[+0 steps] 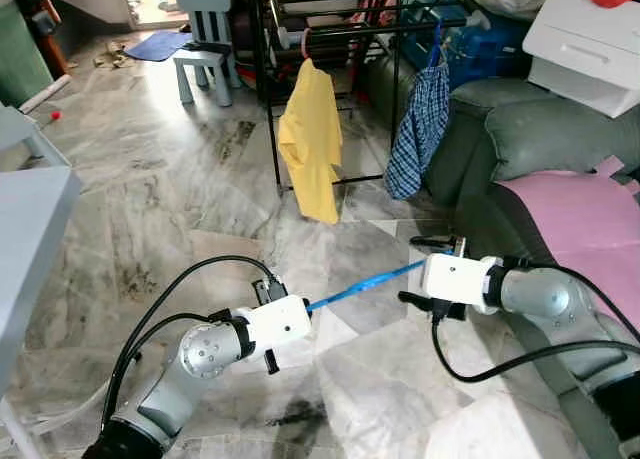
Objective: Hang hanger
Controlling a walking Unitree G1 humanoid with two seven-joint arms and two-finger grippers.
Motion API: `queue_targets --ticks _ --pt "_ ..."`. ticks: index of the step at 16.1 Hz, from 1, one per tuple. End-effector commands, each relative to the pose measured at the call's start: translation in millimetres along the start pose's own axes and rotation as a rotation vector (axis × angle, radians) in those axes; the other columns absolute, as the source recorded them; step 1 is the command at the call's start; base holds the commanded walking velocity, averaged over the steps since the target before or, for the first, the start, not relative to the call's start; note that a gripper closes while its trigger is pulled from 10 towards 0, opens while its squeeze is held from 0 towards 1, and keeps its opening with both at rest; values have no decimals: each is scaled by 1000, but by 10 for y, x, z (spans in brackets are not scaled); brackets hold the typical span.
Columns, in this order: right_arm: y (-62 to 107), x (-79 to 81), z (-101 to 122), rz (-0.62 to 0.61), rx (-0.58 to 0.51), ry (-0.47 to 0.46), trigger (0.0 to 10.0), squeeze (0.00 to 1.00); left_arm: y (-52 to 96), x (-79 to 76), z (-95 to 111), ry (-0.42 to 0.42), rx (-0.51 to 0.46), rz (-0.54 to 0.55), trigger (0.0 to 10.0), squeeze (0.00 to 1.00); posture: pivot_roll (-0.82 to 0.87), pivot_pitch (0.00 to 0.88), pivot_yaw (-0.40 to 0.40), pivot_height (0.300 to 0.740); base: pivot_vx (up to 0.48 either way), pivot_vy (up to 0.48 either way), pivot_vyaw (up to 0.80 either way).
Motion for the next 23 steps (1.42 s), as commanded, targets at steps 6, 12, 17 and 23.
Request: queue_targets --ticks 6,12,17,23 --pt "-27 189 -139 165 20 33 0 0 -26 -98 288 -44 -120 -46 10000 0 -23 78 8 740 0 0 0" --pt "-135 128 -60 175 -15 108 0 0 -16 -176 358 -57 -150 -78 10000 0 -16 72 4 740 0 0 0" --pt "-120 80 -68 174 -21 115 0 0 -31 -190 349 -59 -147 -87 10000 0 -22 67 5 740 0 0 0" --pt "-116 164 -118 190 -12 123 0 0 -49 -189 357 -63 -147 -82 10000 0 -24 64 1 740 0 0 0"
Point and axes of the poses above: a point about 5 cm out from each wrist's last joint towards the gripper, its own y axis pointing back from the gripper into the wrist, its own z axis along the axis of the wrist's last joint, x = y × z, the point moved 6 cm from there along -y, pointing out of the wrist towards the gripper, and after that the axes turned 10 degrees about -y, right-handed, at the moved point
